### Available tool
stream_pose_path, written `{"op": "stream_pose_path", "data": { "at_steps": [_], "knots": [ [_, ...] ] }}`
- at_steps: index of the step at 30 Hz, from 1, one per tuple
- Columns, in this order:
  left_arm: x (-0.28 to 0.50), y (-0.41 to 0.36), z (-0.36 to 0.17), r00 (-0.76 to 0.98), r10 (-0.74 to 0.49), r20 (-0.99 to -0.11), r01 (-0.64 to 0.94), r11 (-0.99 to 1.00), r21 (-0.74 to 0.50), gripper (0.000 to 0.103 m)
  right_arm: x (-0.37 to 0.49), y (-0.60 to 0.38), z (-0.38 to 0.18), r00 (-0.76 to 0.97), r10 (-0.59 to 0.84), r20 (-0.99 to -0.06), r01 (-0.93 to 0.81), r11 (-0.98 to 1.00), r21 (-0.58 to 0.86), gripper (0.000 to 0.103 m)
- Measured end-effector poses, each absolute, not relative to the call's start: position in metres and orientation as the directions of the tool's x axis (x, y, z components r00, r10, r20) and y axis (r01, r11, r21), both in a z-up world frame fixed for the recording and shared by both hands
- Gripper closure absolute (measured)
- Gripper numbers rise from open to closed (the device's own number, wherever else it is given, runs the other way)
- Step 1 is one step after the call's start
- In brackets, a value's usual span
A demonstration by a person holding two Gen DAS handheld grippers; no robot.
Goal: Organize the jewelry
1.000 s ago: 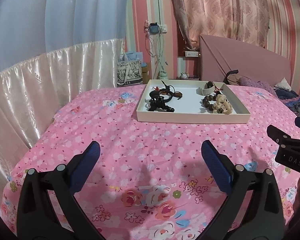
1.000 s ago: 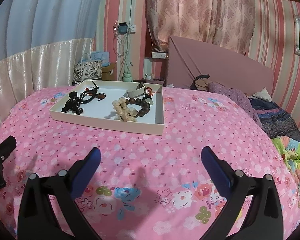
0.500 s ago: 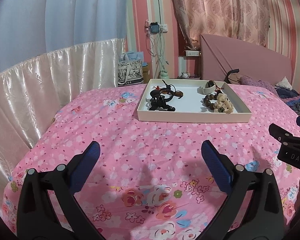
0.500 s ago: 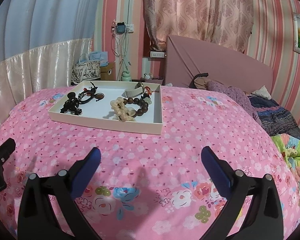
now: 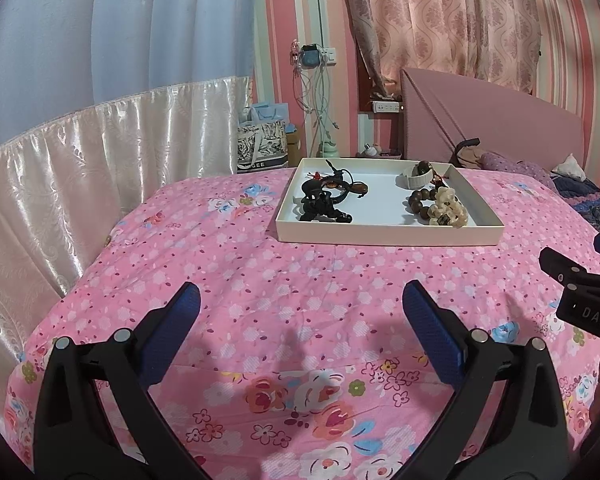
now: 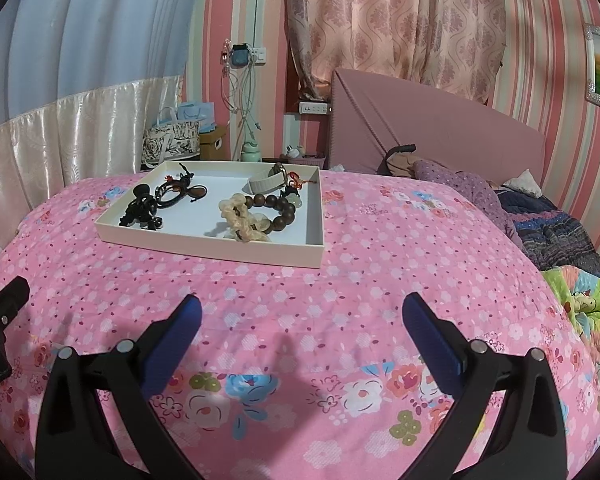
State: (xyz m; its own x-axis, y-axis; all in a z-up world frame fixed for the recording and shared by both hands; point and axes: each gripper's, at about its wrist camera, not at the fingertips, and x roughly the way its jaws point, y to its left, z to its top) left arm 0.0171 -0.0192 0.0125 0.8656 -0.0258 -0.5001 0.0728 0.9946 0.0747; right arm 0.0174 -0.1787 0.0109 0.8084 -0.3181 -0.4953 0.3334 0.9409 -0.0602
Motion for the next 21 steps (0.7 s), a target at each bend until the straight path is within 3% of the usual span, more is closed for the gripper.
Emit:
{"op": "stream_pose_path", "data": {
  "at_steps": [21],
  "knots": [
    [0.0190,-0.0182,0.0110,0.861,-0.018,-0.508,0.065,0.995,0.074,0.003,0.0170,-0.1797,0.0111,0.808,-0.317,-0.496,0.333,0.941,-0.059,0.003]
  ]
}}
